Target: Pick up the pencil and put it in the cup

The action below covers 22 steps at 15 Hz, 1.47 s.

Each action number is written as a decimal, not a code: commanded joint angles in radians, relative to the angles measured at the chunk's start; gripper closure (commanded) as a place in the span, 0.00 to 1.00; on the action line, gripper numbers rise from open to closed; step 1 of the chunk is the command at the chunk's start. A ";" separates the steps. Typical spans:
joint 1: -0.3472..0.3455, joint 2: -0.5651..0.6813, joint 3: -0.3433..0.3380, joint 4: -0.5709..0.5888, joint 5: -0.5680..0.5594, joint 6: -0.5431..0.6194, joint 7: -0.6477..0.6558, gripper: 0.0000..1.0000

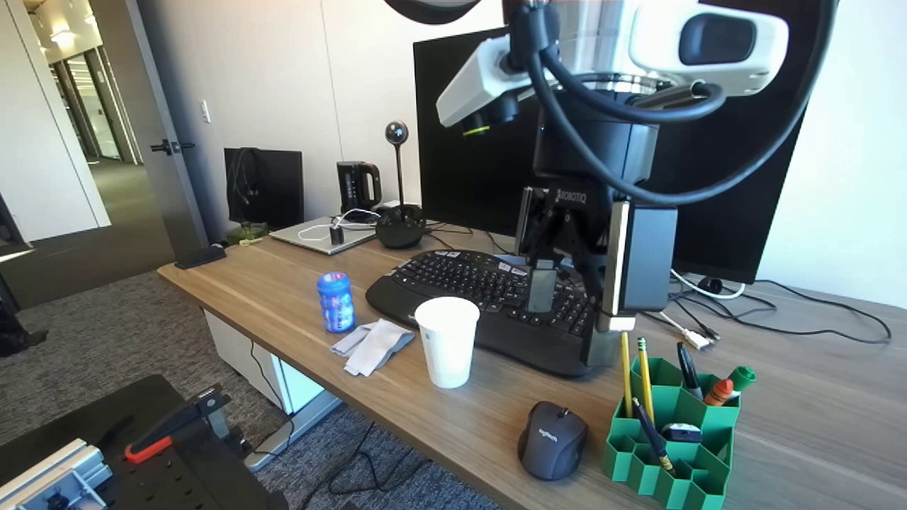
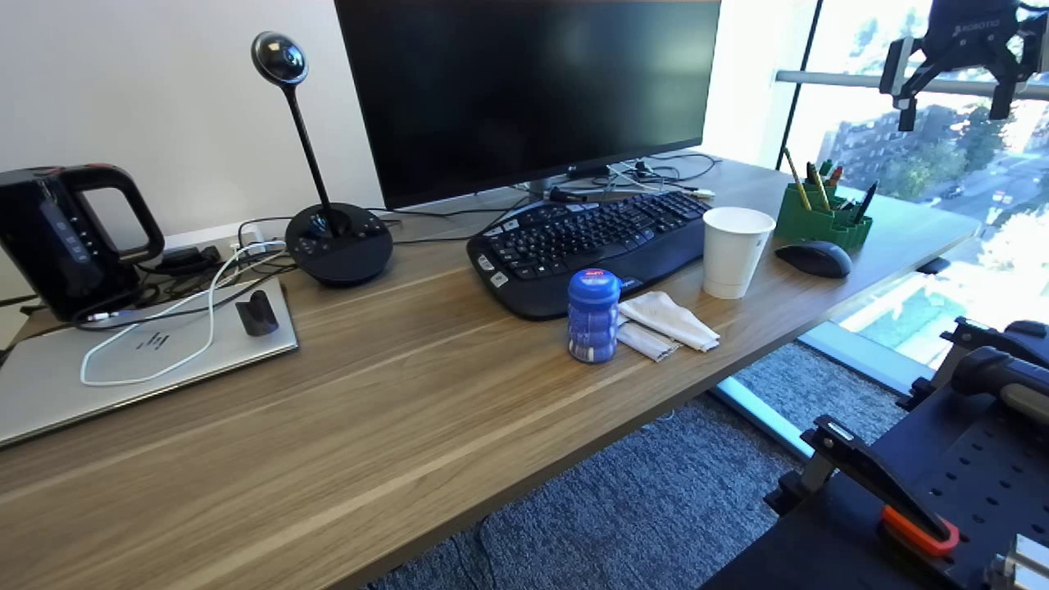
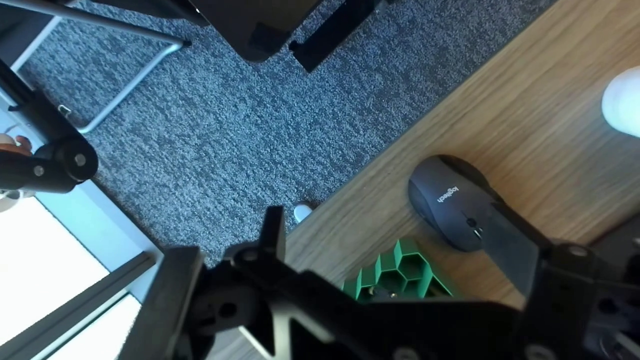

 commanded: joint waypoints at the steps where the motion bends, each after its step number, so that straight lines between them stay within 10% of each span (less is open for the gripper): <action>1: 0.003 0.020 -0.012 0.017 0.001 0.041 0.029 0.00; 22: -0.035 0.069 -0.015 0.030 0.016 0.136 -0.234 0.00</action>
